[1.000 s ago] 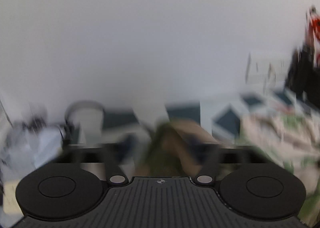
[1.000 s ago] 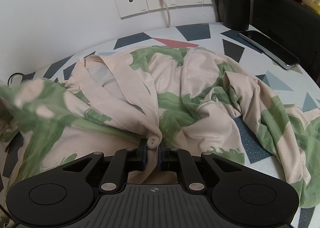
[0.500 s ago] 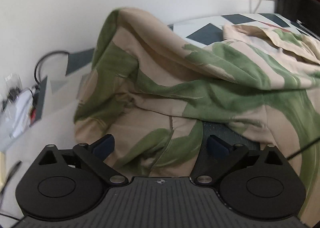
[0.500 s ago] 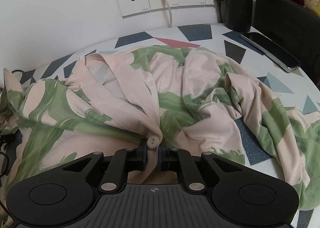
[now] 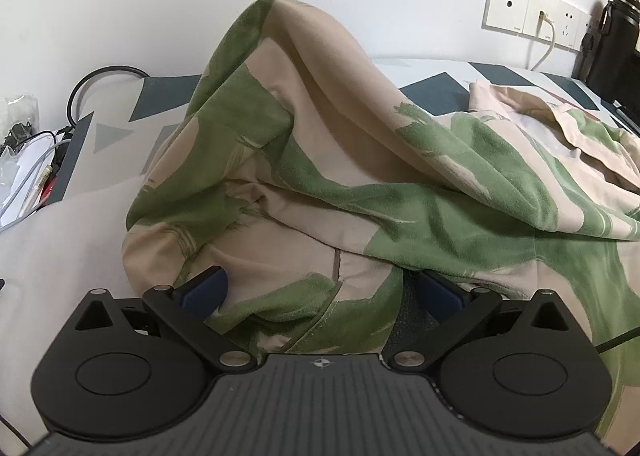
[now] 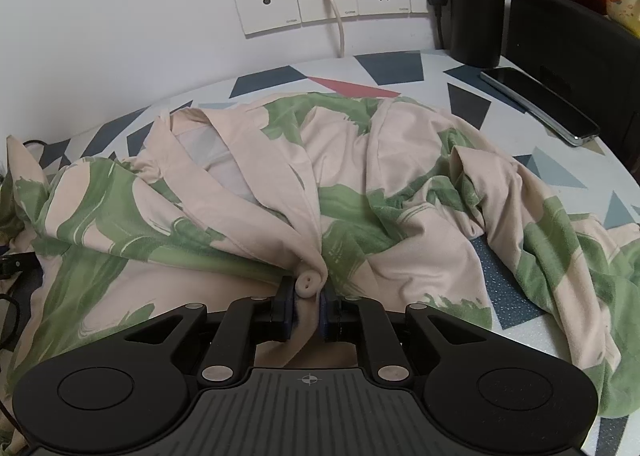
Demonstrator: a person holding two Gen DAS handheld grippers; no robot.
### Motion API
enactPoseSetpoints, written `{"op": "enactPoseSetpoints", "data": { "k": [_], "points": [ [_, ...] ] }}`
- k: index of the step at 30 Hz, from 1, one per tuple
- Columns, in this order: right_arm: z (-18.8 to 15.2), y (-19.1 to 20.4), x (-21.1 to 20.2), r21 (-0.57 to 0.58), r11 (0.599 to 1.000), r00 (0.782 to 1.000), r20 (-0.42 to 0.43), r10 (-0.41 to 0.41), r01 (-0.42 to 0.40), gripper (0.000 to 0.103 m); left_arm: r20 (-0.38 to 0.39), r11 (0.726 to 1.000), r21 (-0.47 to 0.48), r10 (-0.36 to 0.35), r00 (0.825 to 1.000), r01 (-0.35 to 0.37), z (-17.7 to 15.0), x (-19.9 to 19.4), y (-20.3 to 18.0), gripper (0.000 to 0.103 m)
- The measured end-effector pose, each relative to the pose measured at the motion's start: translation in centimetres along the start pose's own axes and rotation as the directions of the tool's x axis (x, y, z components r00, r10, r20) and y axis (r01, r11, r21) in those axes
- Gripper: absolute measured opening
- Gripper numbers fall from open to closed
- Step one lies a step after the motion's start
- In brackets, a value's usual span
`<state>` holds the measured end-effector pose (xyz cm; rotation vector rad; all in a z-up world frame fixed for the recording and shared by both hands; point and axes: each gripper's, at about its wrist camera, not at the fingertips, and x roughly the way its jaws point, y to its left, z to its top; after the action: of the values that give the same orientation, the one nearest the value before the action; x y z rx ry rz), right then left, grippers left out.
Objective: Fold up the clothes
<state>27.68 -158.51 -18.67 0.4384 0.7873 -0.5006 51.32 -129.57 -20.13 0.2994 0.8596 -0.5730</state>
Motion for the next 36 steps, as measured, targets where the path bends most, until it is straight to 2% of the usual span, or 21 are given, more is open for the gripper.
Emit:
{"op": "enactPoseSetpoints", "data": {
  "k": [2, 3, 5, 6, 7, 9, 12, 14, 17, 19, 20, 21, 25, 28, 31, 34, 36],
  "points": [
    [0.0, 0.0, 0.0, -0.001, 1.0, 1.0, 0.001, 0.0, 0.0, 0.011, -0.025, 1.0, 0.003, -0.001, 1.0, 0.001, 0.4, 0.1, 0.0, 0.103],
    [0.0, 0.0, 0.0, -0.002, 1.0, 1.0, 0.001, 0.0, 0.0, 0.011, -0.032, 1.0, 0.005, -0.006, 0.999, 0.007, 0.5, 0.0, 0.0, 0.098],
    [0.0, 0.0, 0.0, -0.005, 1.0, 1.0, 0.003, -0.002, 0.002, 0.012, -0.009, 0.999, 0.031, -0.027, 1.0, 0.027, 0.7, -0.5, -0.2, 0.067],
    [-0.1, 0.1, 0.0, -0.011, 1.0, 1.0, 0.004, -0.004, 0.004, 0.012, -0.004, 0.999, 0.044, -0.029, 1.0, 0.029, 0.9, -0.8, -0.4, 0.034],
    [-0.1, 0.1, 0.0, -0.016, 1.0, 1.0, 0.006, -0.006, 0.006, 0.012, -0.006, 0.998, 0.054, -0.025, 1.0, 0.025, 1.1, -1.0, -0.5, 0.016],
    [-0.2, 0.2, 0.0, -0.025, 1.0, 1.0, 0.008, -0.01, 0.01, 0.012, 0.009, 0.998, 0.026, -0.06, 0.998, 0.059, 1.6, -1.7, -0.1, 0.01],
    [0.0, 0.2, 0.0, -0.025, 1.0, 1.0, 0.001, -0.009, 0.009, 0.012, 0.087, 0.995, -0.071, -0.067, 0.994, 0.074, 2.7, -3.4, 1.4, 0.008],
    [0.2, 0.2, 0.1, -0.019, 1.0, 1.0, -0.013, -0.011, 0.011, 0.012, 0.161, 0.982, -0.17, -0.05, 0.986, 0.078, 4.0, -5.0, 3.6, 0.007],
    [1.1, 1.1, 0.1, -0.06, 0.998, 0.999, -0.046, -0.024, 0.022, 0.017, 0.279, 0.951, -0.307, 0.055, 0.959, 0.035, 6.0, -7.9, 8.0, 0.007],
    [1.7, 2.4, -0.2, -0.115, 0.993, 0.999, -0.038, 0.002, -0.006, 0.031, 0.329, 0.923, -0.385, 0.151, 0.932, -0.014, 7.0, -9.8, 11.6, 0.007],
    [2.0, 3.0, -0.4, -0.14, 0.99, 0.999, -0.028, 0.024, -0.027, 0.042, 0.35, 0.905, -0.424, 0.2, 0.915, -0.036, 7.4, -10.8, 13.4, 0.007],
    [2.3, 3.7, -0.8, -0.162, 0.985, 0.999, -0.012, 0.05, -0.051, 0.049, 0.36, 0.887, -0.457, 0.249, 0.899, -0.062, 7.7, -11.6, 15.2, 0.007],
    [3.7, 6.2, -1.9, -0.248, 0.96, 0.988, 0.038, 0.148, -0.134, 0.059, 0.328, 0.833, -0.514, 0.412, 0.85, -0.205, 7.4, -13.5, 19.9, 0.006],
    [4.9, 6.9, -2.4, -0.254, 0.953, 0.981, 0.058, 0.188, -0.168, 0.064, 0.283, 0.79, -0.541, 0.496, 0.821, -0.29, 6.5, -14.1, 22.7, 0.006],
    [6.1, 6.2, -2.4, -0.184, 0.961, 0.974, 0.05, 0.219, -0.206, 0.066, 0.239, 0.759, -0.527, 0.564, 0.791, -0.382, 6.4, -13.9, 25.0, 0.006],
    [7.2, 4.9, -1.9, -0.054, 0.968, 0.968, 0.035, 0.249, -0.247, 0.07, 0.191, 0.718, -0.536, 0.615, 0.765, -0.444, 6.2, -13.4, 27.3, 0.006],
    [7.6, 3.9, -0.7, 0.003, 0.974, 0.974, 0.013, 0.228, -0.228, 0.069, 0.149, 0.719, -0.508, 0.616, 0.774, -0.475, 5.7, -12.2, 27.3, 0.007]
  ]
}}
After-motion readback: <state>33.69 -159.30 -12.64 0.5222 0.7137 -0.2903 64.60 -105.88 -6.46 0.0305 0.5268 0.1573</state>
